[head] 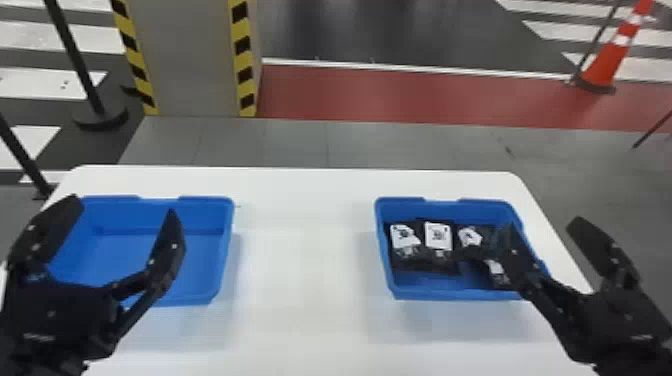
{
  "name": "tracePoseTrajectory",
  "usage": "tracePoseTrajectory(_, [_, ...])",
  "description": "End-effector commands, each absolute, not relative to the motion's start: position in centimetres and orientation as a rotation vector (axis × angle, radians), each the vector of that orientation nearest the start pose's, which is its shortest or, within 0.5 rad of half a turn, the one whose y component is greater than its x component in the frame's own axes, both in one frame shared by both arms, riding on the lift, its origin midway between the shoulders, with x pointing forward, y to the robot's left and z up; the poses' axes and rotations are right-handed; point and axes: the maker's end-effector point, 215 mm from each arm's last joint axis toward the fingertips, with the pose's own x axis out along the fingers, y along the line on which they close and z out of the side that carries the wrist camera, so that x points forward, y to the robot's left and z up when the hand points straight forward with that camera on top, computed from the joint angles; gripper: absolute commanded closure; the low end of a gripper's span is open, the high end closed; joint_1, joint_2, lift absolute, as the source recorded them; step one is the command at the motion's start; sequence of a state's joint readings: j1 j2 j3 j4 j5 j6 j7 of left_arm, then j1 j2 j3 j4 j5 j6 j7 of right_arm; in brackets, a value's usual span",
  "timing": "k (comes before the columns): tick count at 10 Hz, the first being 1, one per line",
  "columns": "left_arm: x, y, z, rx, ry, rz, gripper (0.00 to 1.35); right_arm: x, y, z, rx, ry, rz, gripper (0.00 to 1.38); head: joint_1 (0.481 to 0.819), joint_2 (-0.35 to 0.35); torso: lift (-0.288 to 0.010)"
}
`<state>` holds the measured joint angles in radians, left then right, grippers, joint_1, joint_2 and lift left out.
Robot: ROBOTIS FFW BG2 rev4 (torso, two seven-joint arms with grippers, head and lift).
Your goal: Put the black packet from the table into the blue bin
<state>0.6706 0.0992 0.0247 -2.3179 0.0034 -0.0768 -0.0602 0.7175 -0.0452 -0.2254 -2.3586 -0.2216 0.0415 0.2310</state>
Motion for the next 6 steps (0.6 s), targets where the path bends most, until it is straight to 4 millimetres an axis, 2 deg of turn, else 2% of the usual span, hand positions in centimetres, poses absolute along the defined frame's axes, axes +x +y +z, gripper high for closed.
tracePoseTrajectory(1, [38.2, 23.3, -23.9, 0.128, -0.125, -0.09, 0.12, 36.9, -27.6, -26.3, 0.026, -0.015, 0.103, 0.22, 0.695, -0.087, -0.11])
tracePoseTrajectory(3, [36.4, 24.3, -24.1, 0.16, -0.083, -0.085, 0.12, 35.2, -27.2, -26.2, 0.008, 0.01, 0.104, 0.22, 0.695, -0.066, -0.11])
tracePoseTrajectory(6, [36.1, 25.5, -24.2, 0.174, -0.076, -0.058, 0.11, 35.2, -27.4, -26.9, 0.001, 0.023, 0.099, 0.22, 0.695, -0.038, -0.11])
